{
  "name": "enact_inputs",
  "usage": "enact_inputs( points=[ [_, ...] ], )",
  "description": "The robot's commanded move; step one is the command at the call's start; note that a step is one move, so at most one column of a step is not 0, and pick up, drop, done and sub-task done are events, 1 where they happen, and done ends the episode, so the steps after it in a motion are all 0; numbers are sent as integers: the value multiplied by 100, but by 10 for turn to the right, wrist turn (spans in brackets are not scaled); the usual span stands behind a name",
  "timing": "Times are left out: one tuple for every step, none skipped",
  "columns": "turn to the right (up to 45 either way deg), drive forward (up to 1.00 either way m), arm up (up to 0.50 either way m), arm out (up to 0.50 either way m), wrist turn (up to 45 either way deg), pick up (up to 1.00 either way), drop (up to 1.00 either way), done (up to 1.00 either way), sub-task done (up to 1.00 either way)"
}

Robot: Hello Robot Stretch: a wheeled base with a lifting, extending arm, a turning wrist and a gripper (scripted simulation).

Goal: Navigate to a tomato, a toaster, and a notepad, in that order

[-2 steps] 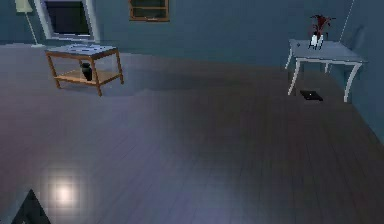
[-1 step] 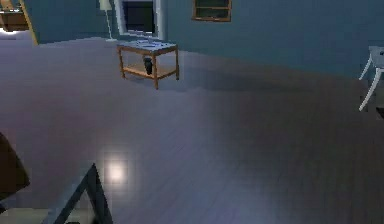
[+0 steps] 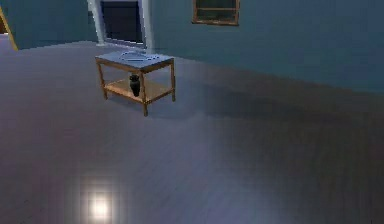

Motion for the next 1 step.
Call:
enact_inputs(
  points=[
    [-60, 0, 0, 0, 0, 0, 0, 0, 0]
  ],
)
